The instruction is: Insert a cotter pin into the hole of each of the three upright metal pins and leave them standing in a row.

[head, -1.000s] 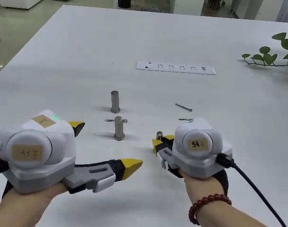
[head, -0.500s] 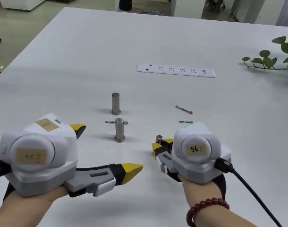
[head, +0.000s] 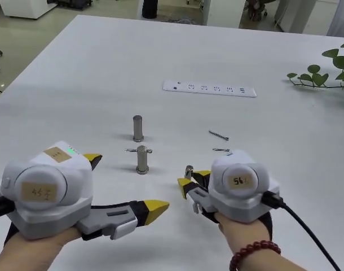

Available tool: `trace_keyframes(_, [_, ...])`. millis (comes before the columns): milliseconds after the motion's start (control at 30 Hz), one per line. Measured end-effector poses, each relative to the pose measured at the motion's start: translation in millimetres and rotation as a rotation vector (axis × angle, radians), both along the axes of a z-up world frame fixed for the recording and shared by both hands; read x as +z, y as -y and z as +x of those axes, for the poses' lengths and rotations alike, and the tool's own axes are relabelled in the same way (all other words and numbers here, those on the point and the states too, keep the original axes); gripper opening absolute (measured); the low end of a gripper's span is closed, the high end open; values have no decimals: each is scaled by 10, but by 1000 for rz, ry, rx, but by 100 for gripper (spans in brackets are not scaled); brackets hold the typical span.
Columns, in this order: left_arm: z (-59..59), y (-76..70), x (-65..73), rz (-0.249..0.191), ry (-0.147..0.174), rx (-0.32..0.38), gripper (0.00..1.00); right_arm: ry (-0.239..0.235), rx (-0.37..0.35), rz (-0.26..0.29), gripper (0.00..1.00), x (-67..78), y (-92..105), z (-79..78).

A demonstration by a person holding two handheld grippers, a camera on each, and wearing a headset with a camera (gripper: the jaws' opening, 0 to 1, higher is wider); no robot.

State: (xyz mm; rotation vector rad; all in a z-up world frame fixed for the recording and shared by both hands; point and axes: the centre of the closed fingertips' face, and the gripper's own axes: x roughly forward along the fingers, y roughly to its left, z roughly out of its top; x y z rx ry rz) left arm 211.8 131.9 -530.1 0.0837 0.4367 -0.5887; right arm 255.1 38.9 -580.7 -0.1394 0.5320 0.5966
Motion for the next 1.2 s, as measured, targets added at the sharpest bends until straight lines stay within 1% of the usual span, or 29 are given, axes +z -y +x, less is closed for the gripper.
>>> trace_keyframes(67, [2,2,-2,1,0,0,92,-4,3,1,16,8,23,-3])
trace_keyframes(133, [7,4,-4,1,-1,1,92,-15,15,-12,17,0,33,-19])
trace_keyframes(200, [14,9,-5,0,-2,2,92,-18,18,-5,18,6,43,-18])
trace_keyframes(300, [15,19,-3,0,-2,4,92,-41,22,8,20,-9,70,-34])
trace_keyframes(433, [6,15,-3,7,0,3,93,-66,28,11,22,-22,121,-55])
trace_keyframes(467, [4,13,-2,8,1,3,93,-77,33,3,22,-32,141,-61])
trace_keyframes(533, [6,11,6,10,5,5,93,-81,42,-17,22,-34,186,-58])
trace_keyframes(633, [10,19,26,20,18,2,93,-89,45,-16,22,-19,253,-31])
trace_keyframes(700, [10,26,29,25,22,-1,93,-91,54,-40,22,-18,315,-6])
trace_keyframes(800, [7,33,17,19,13,-1,93,-90,53,-44,22,5,401,60])
trace_keyframes(933, [8,35,4,14,3,2,93,-91,75,-70,23,25,491,142])
trace_keyframes(1000, [12,33,-2,4,-5,12,94,-94,84,-83,23,34,547,199])
trace_keyframes(1067, [20,37,12,-6,0,12,95,-101,94,-92,23,45,602,266])
trace_keyframes(1133, [24,32,17,-2,7,12,96,-103,107,-112,23,59,657,339])
trace_keyframes(1200, [21,27,0,4,0,12,96,-106,115,-136,23,81,719,424])
